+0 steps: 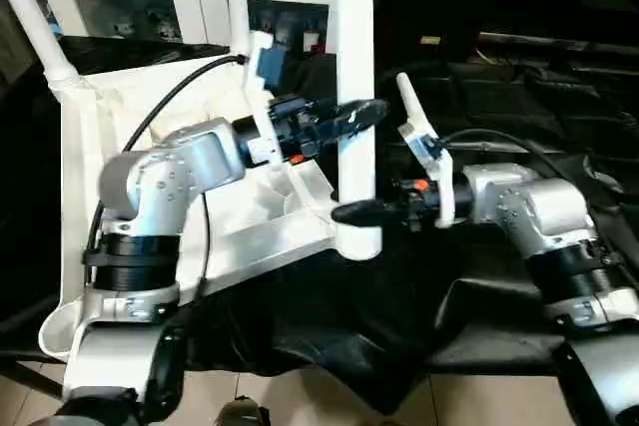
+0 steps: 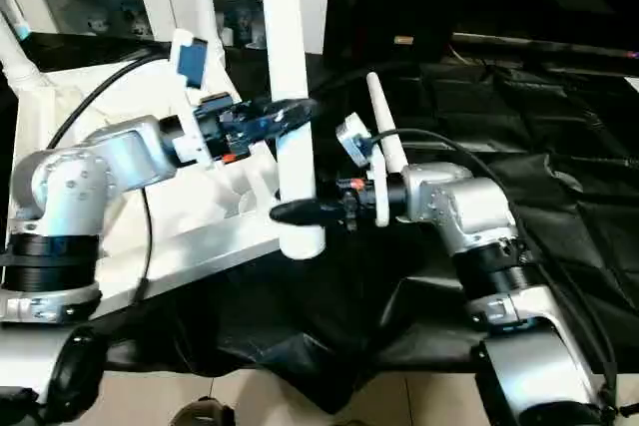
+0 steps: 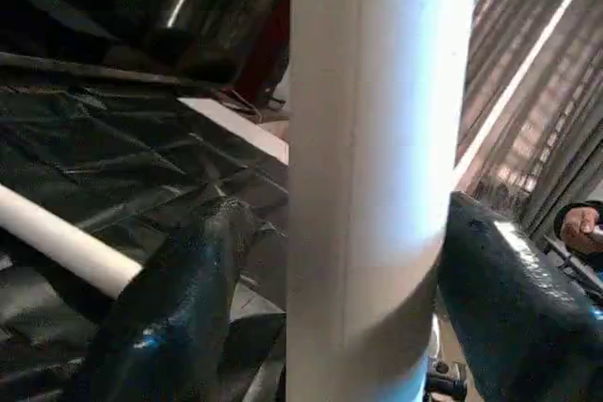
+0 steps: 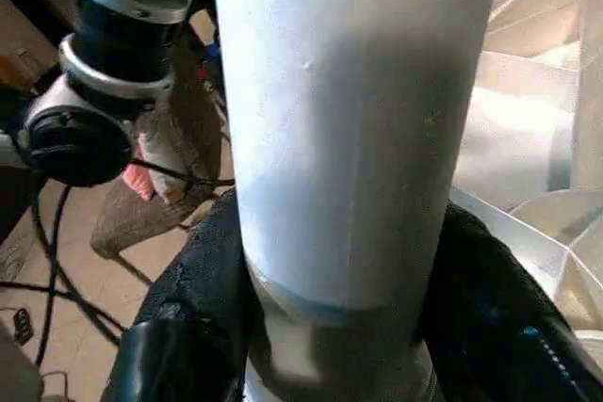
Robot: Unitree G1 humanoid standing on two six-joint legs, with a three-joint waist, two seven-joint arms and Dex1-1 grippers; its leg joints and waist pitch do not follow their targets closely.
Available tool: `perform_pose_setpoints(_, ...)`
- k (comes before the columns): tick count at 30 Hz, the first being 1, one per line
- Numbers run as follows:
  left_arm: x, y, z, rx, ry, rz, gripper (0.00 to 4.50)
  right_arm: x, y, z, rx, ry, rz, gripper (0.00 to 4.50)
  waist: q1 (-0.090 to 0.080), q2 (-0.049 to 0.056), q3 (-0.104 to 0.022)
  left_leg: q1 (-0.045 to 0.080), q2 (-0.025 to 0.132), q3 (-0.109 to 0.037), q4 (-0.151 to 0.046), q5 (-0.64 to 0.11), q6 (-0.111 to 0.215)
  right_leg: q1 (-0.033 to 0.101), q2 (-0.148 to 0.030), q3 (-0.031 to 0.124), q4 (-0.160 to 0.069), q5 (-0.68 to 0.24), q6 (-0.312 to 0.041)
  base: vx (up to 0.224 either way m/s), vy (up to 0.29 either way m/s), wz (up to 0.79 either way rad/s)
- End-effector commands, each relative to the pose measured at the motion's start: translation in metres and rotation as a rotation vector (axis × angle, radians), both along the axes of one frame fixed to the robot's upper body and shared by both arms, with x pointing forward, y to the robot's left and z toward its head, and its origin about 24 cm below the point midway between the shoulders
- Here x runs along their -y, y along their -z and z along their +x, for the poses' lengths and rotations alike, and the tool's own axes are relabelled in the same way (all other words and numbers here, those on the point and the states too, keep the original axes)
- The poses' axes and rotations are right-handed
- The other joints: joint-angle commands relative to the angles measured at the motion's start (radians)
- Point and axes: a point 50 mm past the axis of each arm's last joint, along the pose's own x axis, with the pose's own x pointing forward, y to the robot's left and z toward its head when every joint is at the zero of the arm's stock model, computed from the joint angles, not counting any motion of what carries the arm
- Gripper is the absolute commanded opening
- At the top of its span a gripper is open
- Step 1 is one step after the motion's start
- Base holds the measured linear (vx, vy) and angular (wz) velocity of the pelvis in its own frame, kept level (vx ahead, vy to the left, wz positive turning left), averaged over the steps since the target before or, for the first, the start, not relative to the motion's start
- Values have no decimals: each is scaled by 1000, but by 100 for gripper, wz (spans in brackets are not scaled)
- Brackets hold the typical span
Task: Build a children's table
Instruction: Pick table leg
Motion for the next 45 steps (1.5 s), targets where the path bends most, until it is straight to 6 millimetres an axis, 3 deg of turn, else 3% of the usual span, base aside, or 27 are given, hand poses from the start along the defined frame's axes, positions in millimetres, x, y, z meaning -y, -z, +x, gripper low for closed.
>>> perform_pose_setpoints(1, 3, -4, 0, 9, 4, -9, 314, 1, -3, -2, 14, -17, 4, 196, 3, 5, -102, 16, 38, -15, -59, -102, 16, 64, -87, 52, -76, -124, -209, 0, 0, 0)
perform_pose_setpoints(12, 3, -6, 2, 10, -18, -33, 228, 1, -3, -4, 42, -15, -15, 196, 4, 2, -102, 15, 38, -15, -58, -97, 16, 65, -86, 51, -76, -126, -206, 0, 0, 0)
perform_pose_setpoints(13, 3, -6, 2, 11, -23, -35, 220, 0, -2, -2, 57, 4, -25, 252, 3, 1, -102, 15, 38, -15, -58, -97, 16, 65, -86, 52, -77, -127, -205, 0, 0, 0)
perform_pose_setpoints(16, 1, -7, 3, 24, -45, -25, 194, -2, 0, 3, 52, 41, -38, 272, 2, -2, -102, 16, 38, -14, -59, -99, 12, 64, -87, 52, -78, -136, -200, 0, 0, 0)
perform_pose_setpoints(22, 1, -9, 2, 41, -63, -12, 185, -8, 0, 6, 91, 77, -67, 318, 1, -2, -102, 15, 39, -14, -59, -86, 12, 62, -87, 52, -74, -125, -200, 0, 0, 0)
perform_pose_setpoints(23, 1, -9, 2, 42, -63, -11, 185, -9, 0, 7, 92, 82, -71, 351, -1, -1, -101, 16, 38, -14, -59, -89, 10, 63, -87, 52, -75, -131, -200, 0, 0, 0)
perform_pose_setpoints(36, 3, -4, 0, 66, -54, 54, 184, -9, 1, 11, 69, 120, -99, 354, -2, -3, -101, 16, 39, -14, -61, -92, 6, 63, -87, 53, -76, -141, -183, 0, 0, 0)
perform_pose_setpoints(45, 6, -4, -2, 76, -36, 59, 184, -10, 2, 12, 38, 124, -86, 354, -2, 0, -101, 16, 38, -14, -61, -94, 4, 64, -86, 53, -75, -134, -190, 0, 0, 0)
